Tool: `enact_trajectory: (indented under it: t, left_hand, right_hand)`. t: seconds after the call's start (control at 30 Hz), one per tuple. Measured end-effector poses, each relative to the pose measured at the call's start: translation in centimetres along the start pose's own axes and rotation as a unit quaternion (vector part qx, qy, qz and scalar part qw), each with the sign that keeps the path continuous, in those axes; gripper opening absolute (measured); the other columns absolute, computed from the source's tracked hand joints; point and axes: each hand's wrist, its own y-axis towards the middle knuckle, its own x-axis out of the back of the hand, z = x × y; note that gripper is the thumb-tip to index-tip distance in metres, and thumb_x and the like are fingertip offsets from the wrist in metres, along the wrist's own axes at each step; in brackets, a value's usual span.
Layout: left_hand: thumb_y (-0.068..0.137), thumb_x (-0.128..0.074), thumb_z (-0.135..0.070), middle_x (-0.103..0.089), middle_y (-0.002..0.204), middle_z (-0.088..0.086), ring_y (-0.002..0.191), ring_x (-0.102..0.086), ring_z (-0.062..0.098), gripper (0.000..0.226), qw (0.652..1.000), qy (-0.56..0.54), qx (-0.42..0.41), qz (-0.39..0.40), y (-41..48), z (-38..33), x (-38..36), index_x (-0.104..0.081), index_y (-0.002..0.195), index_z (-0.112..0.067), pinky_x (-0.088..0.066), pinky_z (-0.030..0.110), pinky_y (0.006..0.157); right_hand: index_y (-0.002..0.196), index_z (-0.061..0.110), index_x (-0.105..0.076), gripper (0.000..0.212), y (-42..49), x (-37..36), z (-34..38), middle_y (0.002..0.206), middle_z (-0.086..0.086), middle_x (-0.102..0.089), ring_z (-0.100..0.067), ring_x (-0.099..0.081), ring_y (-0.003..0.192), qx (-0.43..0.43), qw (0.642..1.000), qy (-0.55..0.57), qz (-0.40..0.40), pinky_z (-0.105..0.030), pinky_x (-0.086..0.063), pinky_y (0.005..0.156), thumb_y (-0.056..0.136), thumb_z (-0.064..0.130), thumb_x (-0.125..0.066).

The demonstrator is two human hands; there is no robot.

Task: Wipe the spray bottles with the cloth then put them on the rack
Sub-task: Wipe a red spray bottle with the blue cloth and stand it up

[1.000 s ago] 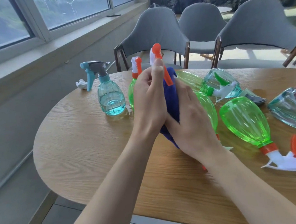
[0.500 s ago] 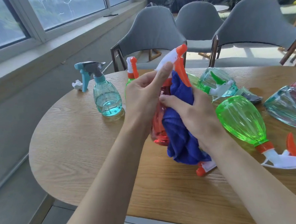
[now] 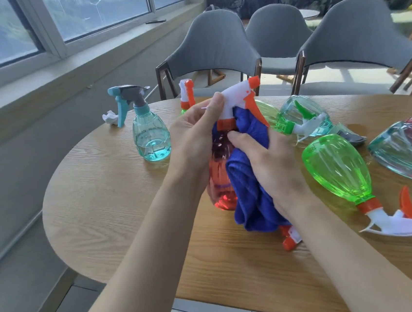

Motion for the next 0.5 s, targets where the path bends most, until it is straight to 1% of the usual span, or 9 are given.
enact_trajectory:
  t: [0.07, 0.1, 0.17, 0.2, 0.27, 0.3, 0.37, 0.47, 0.5]
  left_hand:
    - [0.102, -0.074, -0.029, -0.078, 0.111, 0.025, 0.106, -0.077, 0.038, 0.037, 0.998, 0.004, -0.023, -0.059, 0.2, 0.1, -0.2, -0.074, 0.122, 0.001, -0.06, 0.054, 0.101]
    - [0.101, -0.076, -0.031, -0.079, 0.108, 0.022, 0.103, -0.078, 0.035, 0.037, 0.996, 0.006, -0.034, -0.088, 0.4, 0.3, -0.1, -0.074, 0.121, 0.0, -0.062, 0.052, 0.099]
    - [0.098, -0.078, -0.036, -0.081, 0.104, 0.018, 0.095, -0.079, 0.028, 0.04, 0.99, 0.014, -0.046, -0.13, 0.9, 0.4, 0.2, -0.076, 0.119, -0.002, -0.063, 0.049, 0.096]
    - [0.098, -0.079, -0.038, -0.081, 0.104, 0.018, 0.092, -0.078, 0.027, 0.042, 0.989, 0.015, -0.049, -0.141, 1.0, 0.4, 0.4, -0.075, 0.118, -0.001, -0.063, 0.047, 0.095]
    - [0.098, -0.079, -0.036, -0.08, 0.102, 0.02, 0.085, -0.076, 0.023, 0.044, 0.987, 0.007, -0.059, -0.15, 1.1, 0.2, 0.6, -0.074, 0.118, 0.003, -0.063, 0.041, 0.088]
    - [0.098, -0.079, -0.034, -0.08, 0.099, 0.02, 0.082, -0.074, 0.022, 0.043, 0.987, -0.002, -0.063, -0.15, 1.1, 0.2, 0.5, -0.073, 0.117, 0.005, -0.062, 0.04, 0.085]
    - [0.099, -0.078, -0.03, -0.079, 0.093, 0.017, 0.081, -0.075, 0.023, 0.04, 0.987, -0.015, -0.066, -0.143, 0.7, 0.3, 0.3, -0.072, 0.117, 0.006, -0.063, 0.04, 0.083]
    - [0.097, -0.08, -0.032, -0.081, 0.098, 0.016, 0.093, -0.079, 0.031, 0.037, 0.989, 0.028, -0.08, -0.12, 0.3, 1.0, -0.3, -0.075, 0.114, 0.001, -0.063, 0.048, 0.091]
    - [0.097, -0.08, -0.032, -0.081, 0.099, 0.016, 0.094, -0.079, 0.029, 0.036, 0.989, 0.037, -0.082, -0.115, 0.2, 1.1, -0.5, -0.076, 0.113, -0.001, -0.062, 0.048, 0.091]
  right_hand:
    - [0.099, 0.021, -0.074, 0.014, -0.4, -0.7, -0.5, 0.089, 0.001, -0.078, -0.016, -0.074, 0.083, 0.044, 0.997, -0.067, 0.012, -0.038, -0.059, 0.083, 0.101, 0.034, -0.071]
    - [0.107, 0.023, -0.072, 0.017, -0.7, -1.1, -0.9, 0.096, 0.004, -0.076, -0.014, -0.073, 0.091, 0.08, 0.99, -0.113, 0.021, -0.037, -0.058, 0.088, 0.102, 0.039, -0.068]
    - [0.133, 0.022, -0.064, 0.037, -1.2, -1.7, -1.7, 0.126, 0.005, -0.068, -0.012, -0.064, 0.117, 0.17, 0.96, -0.218, 0.035, -0.034, -0.05, 0.105, 0.105, 0.045, -0.057]
    - [0.147, 0.019, -0.057, 0.05, -1.3, -1.8, -2.0, 0.141, 0.003, -0.06, -0.013, -0.056, 0.131, 0.209, 0.94, -0.265, 0.045, -0.032, -0.044, 0.114, 0.106, 0.047, -0.051]
    - [0.16, 0.013, -0.044, 0.062, -1.3, -1.9, -2.2, 0.159, -0.002, -0.047, -0.016, -0.043, 0.147, 0.251, 0.915, -0.311, 0.056, -0.03, -0.033, 0.124, 0.107, 0.046, -0.043]
    - [0.161, 0.012, -0.043, 0.061, -1.2, -1.9, -2.3, 0.161, -0.003, -0.045, -0.016, -0.042, 0.148, 0.256, 0.914, -0.311, 0.054, -0.032, -0.033, 0.125, 0.108, 0.043, -0.044]
    - [0.159, 0.013, -0.046, 0.053, -1.0, -2.0, -2.4, 0.158, 0.0, -0.049, -0.015, -0.047, 0.145, 0.245, 0.924, -0.291, 0.029, -0.036, -0.04, 0.121, 0.111, 0.034, -0.049]
    - [0.149, 0.014, -0.058, 0.041, -0.7, -1.9, -1.6, 0.139, 0.0, -0.067, -0.013, -0.063, 0.125, 0.189, 0.954, -0.228, -0.039, -0.032, -0.049, 0.107, 0.11, 0.026, -0.055]
    - [0.144, 0.014, -0.063, 0.037, -0.6, -1.8, -1.3, 0.129, 0.001, -0.072, -0.012, -0.067, 0.115, 0.177, 0.959, -0.212, -0.058, -0.029, -0.052, 0.1, 0.11, 0.026, -0.057]
